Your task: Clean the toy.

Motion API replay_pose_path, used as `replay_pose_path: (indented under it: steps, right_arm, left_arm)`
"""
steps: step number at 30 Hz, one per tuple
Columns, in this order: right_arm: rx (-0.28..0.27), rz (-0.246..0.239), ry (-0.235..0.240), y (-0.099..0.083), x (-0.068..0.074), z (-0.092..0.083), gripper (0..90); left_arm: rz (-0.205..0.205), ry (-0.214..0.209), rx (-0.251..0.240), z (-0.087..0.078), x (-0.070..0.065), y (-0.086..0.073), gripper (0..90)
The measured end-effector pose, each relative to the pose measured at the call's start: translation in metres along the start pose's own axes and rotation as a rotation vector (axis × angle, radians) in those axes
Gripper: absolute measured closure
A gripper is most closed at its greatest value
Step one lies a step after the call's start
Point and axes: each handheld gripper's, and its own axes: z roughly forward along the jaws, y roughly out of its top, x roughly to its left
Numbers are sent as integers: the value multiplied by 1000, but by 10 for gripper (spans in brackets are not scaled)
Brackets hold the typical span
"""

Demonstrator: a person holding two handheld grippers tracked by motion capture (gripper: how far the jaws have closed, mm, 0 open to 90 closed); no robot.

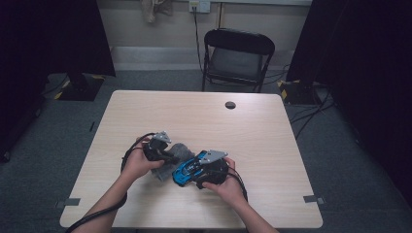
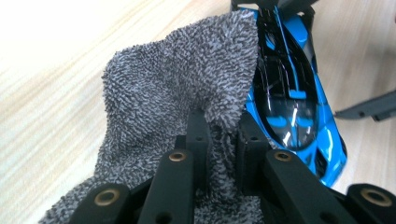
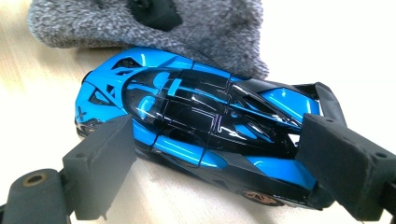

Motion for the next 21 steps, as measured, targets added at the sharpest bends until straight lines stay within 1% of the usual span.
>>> replay_pose_path:
  steps: [2,4,5,11,12,15,17,20,21]
  right_arm:
    - [-1,-1,1,0,0,0,109]
    - [-1,-3,2,0,0,0,109]
    - [-1,-3,2,0,1,0,109]
    - [0,0,0,0,0,0,109]
    - [0,-2,0,0,0,0,109]
    - [1,-3,0,0,0,0,109]
    - [0,-3,0,0,0,0,109]
    - [0,-2,0,0,1,0,109]
    - [0,-4,0,0,0,0,109]
  left_arm:
    - [4,-3,-1,-3,-1,-3,788]
    - [-3,1,-14,-5,-2,-7,788]
    - [2,-2,-2,-7,-1,-8,788]
    - [-7,-3,7,-14,-2,-17,788]
    - [-10,-3,-2,-14,-3,-18,787]
    - [-9,-6,3,-15,-4,-20,787]
    - [-11,-4,-7,-16,-4,-21,787]
    - [-8,-7,-3,-17,-5,-23,787]
    - [-13,-7,-11,-17,-5,-24,787]
